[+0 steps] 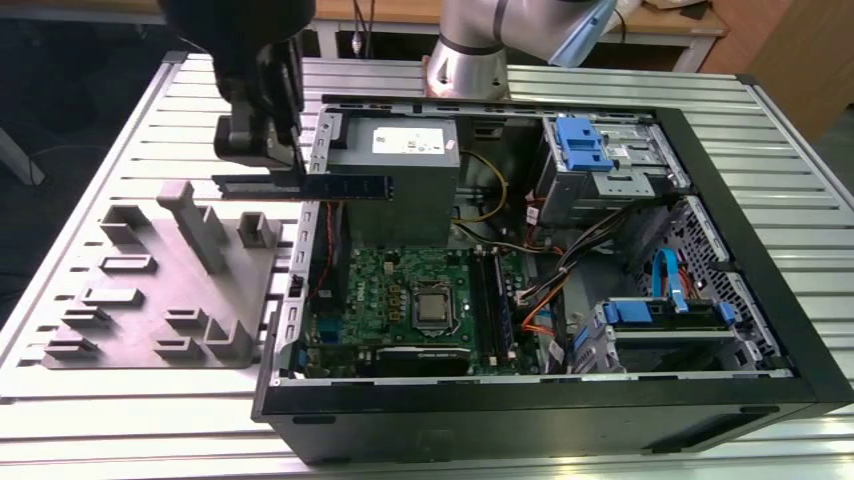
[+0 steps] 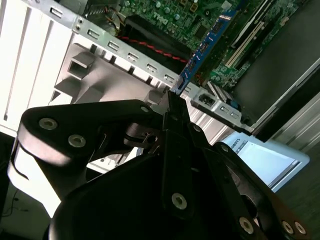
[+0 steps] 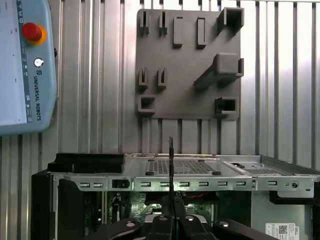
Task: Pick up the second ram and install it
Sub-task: 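Pick up the second ram and move it above second insertion slot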
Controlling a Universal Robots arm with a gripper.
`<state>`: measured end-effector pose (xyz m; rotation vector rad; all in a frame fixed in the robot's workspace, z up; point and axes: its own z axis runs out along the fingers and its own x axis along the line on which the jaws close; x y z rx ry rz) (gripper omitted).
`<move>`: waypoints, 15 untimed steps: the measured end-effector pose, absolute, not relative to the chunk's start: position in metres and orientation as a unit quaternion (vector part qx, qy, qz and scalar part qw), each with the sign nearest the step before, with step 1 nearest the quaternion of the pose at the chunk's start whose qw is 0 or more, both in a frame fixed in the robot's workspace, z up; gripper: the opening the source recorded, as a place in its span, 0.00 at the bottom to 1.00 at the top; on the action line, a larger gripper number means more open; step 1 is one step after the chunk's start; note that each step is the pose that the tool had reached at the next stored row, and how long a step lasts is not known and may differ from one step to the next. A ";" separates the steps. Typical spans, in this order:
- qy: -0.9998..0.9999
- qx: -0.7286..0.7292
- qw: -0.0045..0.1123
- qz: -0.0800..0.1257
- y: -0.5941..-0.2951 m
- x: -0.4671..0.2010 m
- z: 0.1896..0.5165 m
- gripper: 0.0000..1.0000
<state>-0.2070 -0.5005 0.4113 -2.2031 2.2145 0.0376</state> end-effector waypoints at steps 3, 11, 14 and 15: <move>0.709 -0.705 0.009 0.012 -0.500 -0.200 0.411 0.08; 0.709 -0.705 0.009 0.012 -0.500 -0.178 0.411 0.08; 0.709 -0.705 0.009 0.012 -0.500 -0.169 0.410 0.08; 0.709 -0.705 0.009 0.012 -0.500 -0.166 0.410 0.08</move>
